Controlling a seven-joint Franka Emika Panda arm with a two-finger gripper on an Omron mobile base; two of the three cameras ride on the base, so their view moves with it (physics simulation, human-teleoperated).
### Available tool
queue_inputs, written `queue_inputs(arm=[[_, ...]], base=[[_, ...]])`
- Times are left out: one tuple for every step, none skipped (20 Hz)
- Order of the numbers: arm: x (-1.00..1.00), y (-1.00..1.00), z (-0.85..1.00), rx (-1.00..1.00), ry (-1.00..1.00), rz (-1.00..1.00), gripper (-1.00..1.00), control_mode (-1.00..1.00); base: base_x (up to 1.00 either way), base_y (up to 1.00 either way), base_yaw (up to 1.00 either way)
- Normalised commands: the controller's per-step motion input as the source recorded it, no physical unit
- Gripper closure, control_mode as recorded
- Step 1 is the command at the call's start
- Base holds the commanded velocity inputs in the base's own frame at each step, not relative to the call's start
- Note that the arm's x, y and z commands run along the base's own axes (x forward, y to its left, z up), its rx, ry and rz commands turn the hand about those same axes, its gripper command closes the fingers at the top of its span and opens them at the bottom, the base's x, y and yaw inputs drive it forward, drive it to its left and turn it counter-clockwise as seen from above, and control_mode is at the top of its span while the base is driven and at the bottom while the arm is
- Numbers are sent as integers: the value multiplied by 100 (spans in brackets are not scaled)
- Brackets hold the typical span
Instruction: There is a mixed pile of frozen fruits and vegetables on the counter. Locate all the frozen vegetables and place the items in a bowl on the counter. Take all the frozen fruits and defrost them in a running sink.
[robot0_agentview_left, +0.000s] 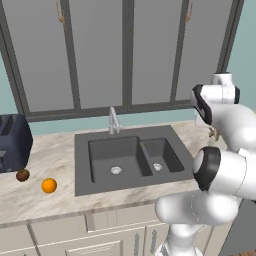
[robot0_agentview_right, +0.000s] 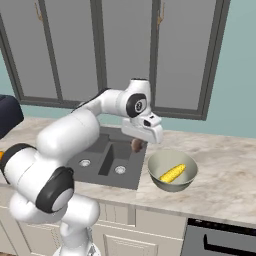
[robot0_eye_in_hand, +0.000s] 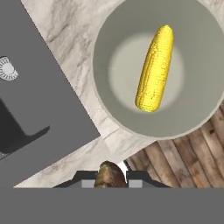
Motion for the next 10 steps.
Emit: queue_inputs(arm=[[-4,-45,4,-1,0,-7,100,-100],[-5,-45,5,-1,0,-7,100,-100],[-5,-45,5,-1,0,-7,100,-100],[-7,-44,4,0,0,-7,100,-100],[-8,-42,0,0,-2,-7,100,-100],[-9,-40,-1,0,-3,-7,100,-100],[-9,-39,-6,0,-4,-7,100,-100],[0,-36,-7,0,-1,-6,100,-100],[13,-35,-3,0,4,-5,100,-100],[17,-32,-5,0,3,-4,100,-100]], base=[[0,0,0],[0,0,0],[0,0,0],[0,0,0],[0,0,0],[0,0,0],[0,0,0],[0,0,0],[0,0,0],[0,0,0]])
